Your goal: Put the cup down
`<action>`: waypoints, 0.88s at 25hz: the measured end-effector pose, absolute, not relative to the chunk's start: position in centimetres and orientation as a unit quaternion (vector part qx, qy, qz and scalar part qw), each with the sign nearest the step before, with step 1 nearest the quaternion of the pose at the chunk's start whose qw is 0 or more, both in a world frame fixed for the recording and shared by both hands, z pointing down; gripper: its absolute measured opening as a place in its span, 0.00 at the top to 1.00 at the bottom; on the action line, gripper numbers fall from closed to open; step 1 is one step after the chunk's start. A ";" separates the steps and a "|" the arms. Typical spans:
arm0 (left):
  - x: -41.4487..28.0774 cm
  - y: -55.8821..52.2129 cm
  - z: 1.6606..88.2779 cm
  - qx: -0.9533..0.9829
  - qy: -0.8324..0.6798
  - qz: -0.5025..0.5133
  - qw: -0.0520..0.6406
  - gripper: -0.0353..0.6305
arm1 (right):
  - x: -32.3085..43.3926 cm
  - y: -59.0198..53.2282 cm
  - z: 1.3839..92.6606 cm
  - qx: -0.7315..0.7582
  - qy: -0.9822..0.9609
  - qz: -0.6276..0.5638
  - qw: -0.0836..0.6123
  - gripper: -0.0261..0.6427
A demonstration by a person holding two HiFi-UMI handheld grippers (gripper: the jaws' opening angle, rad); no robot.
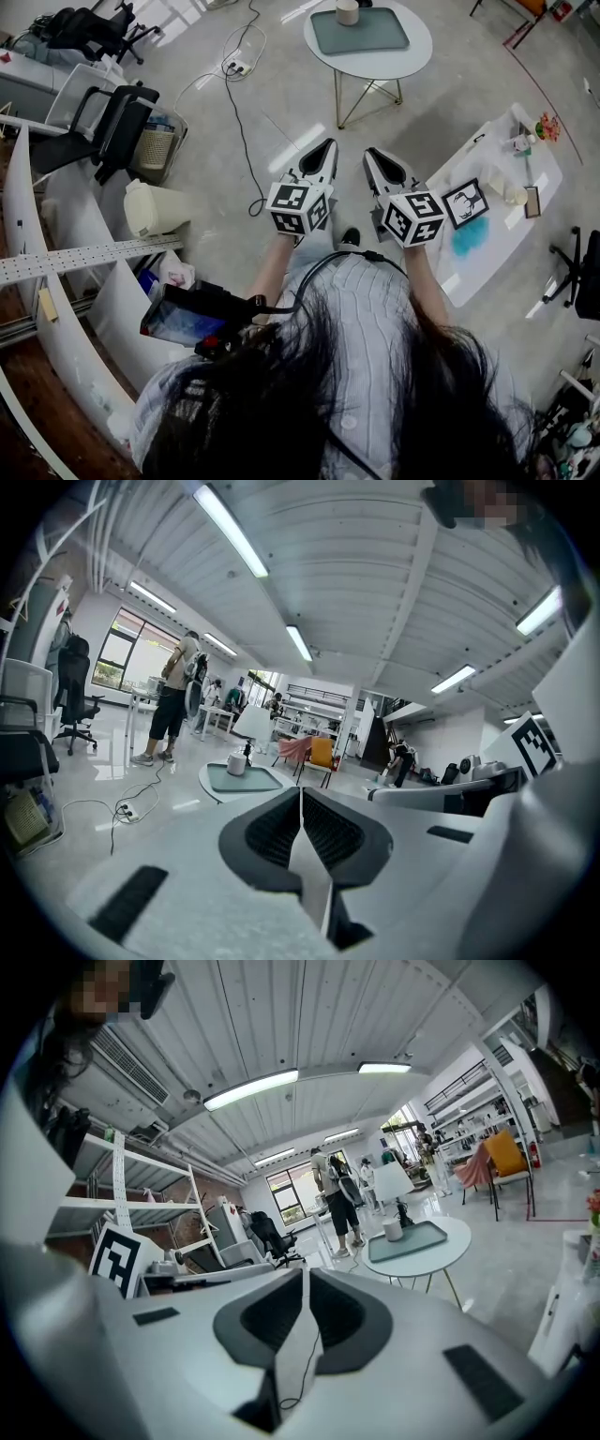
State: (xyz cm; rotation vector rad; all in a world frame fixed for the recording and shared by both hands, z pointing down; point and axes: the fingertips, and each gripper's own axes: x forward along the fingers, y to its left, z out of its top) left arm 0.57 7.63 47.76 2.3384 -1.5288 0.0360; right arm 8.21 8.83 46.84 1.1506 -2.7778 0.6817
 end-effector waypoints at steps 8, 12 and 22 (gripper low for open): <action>1.5 8.5 48.0 0.824 -0.539 0.012 0.172 0.92 | 8.5 9.8 46.8 0.362 -0.907 0.214 0.036 0.90; 1.1 8.6 47.9 0.821 -0.544 0.009 0.171 0.92 | 8.2 10.0 46.9 0.357 -0.909 0.212 0.039 0.90; 2.0 8.3 47.8 0.825 -0.539 0.009 0.171 0.92 | 8.9 9.8 47.1 0.359 -0.908 0.212 0.042 0.90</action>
